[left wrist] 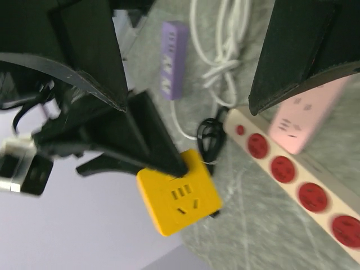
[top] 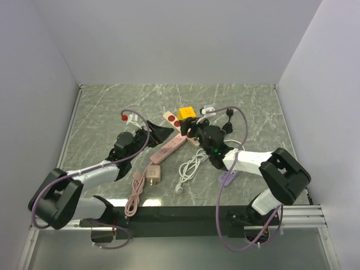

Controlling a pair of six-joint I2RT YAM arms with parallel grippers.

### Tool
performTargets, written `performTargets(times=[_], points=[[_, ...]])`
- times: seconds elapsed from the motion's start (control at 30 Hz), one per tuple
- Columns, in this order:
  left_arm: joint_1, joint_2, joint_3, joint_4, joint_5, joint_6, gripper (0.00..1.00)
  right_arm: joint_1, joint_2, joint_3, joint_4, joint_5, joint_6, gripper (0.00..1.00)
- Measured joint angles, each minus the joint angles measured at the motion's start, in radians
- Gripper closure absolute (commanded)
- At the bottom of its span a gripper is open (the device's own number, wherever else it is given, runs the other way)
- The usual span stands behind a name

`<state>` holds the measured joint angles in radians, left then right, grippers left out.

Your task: Insert the plug

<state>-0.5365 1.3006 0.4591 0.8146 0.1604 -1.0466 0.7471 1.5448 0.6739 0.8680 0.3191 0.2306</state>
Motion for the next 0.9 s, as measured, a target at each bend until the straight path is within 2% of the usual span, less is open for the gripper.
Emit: performTargets(times=[0.13,0.23,0.33,0.43,0.63,0.9], points=[[0.029,-0.126,-0.060,-0.011,-0.033,0.143,0.04,-0.142,-0.069,0.037,-0.161,-0.223,0.082,1.00],[0.050,-0.203,-0.062,0.024,-0.023,0.309,0.04,-0.250,-0.105,0.090,-0.265,-0.397,0.136,1.00],[0.055,-0.230,-0.048,0.056,0.048,0.498,0.03,-0.320,-0.129,0.135,-0.330,-0.585,0.199,1.00],[0.055,-0.222,-0.021,0.057,0.172,0.658,0.04,-0.358,-0.139,0.140,-0.325,-0.767,0.292,1.00],[0.055,-0.219,0.003,0.034,0.364,0.917,0.05,-0.412,-0.123,0.077,-0.112,-1.093,0.614,1.00],[0.055,-0.241,0.032,-0.024,0.524,1.109,0.05,-0.418,-0.072,-0.003,0.207,-1.289,0.985,1.00]])
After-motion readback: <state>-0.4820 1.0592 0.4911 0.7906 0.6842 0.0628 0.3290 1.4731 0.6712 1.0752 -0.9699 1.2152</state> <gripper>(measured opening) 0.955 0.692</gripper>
